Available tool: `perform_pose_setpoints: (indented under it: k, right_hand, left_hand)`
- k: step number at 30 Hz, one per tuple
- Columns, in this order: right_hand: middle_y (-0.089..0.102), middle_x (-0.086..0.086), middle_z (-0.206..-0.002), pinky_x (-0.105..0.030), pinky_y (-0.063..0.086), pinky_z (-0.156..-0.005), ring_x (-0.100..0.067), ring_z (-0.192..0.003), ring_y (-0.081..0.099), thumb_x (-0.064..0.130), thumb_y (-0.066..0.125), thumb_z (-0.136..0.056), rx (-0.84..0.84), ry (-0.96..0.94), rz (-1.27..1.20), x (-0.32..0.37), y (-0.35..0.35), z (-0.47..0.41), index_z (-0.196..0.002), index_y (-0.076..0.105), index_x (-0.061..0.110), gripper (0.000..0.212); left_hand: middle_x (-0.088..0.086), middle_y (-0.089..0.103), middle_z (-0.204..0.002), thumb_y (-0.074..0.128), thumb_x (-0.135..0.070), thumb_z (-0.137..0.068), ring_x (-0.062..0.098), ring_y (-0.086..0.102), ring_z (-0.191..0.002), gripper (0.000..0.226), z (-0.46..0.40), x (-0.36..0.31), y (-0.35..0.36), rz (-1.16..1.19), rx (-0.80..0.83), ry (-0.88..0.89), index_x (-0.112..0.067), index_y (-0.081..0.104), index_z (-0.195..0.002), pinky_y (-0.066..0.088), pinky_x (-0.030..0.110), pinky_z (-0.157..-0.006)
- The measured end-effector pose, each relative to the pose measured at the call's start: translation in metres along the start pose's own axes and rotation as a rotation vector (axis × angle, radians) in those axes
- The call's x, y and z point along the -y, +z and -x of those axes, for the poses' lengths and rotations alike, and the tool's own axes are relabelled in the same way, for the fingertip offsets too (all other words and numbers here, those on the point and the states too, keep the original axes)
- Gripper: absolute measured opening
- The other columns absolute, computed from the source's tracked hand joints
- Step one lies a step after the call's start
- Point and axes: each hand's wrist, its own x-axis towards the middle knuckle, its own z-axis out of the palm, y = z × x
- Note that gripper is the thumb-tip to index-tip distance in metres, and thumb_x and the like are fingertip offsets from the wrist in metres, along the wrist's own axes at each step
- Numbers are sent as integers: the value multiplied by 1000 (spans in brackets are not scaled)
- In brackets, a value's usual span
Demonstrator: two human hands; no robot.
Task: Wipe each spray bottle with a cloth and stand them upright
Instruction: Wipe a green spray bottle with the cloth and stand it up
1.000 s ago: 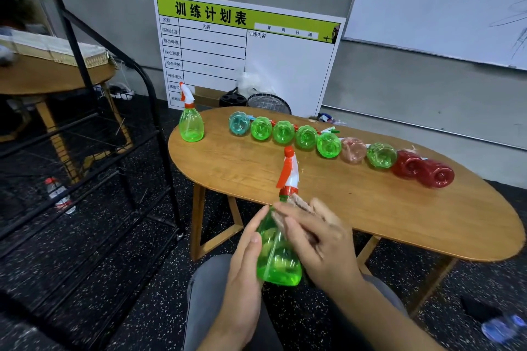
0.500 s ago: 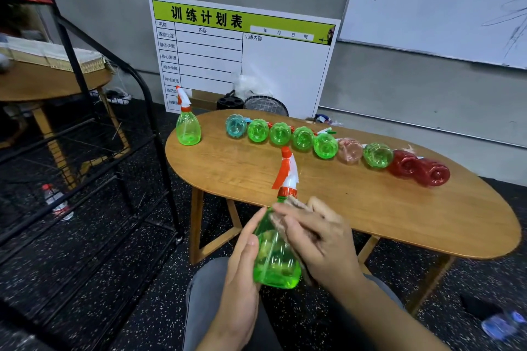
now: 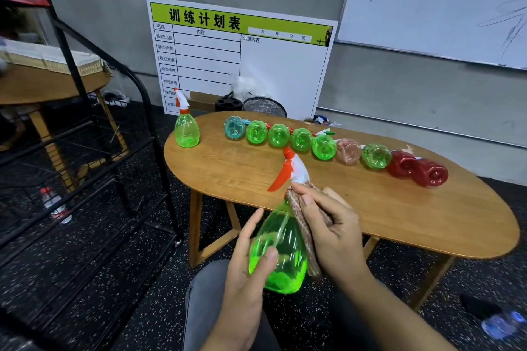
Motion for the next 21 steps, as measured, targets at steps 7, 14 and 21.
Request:
perform_pose_setpoints:
  k: [7,14,21]
  right_hand:
    - [54,20,-80,-15,37,-62,-6,-69,55,40,59,-101,138,-61,188,3,2,1,-120,79,31,29]
    - [54,4,-81,-25,44,-50,-9,-68,48,35,69,-99,348,-605,463,3,-2,48,-125,75,34,27]
    - [52,5,-79,-25,43,-48,-9,-63,47,37,60,-104,290,-598,461,0,-8,26,-125,74,35,26]
  left_hand:
    - [-4,52,-160,57,-52,-97,27,47,-149,55,-5,10,-6,-92,10,-21,-47,51,-152,32,61,-123]
    - [11,70,-138,46,-33,-103,33,66,-129,49,-5,2,-6,48,-25,-53,-34,51,-152,58,38,-101]
    - [12,68,-141,50,-35,-105,29,65,-131,48,-5,-2,1,87,8,-73,-26,49,-153,58,33,-99]
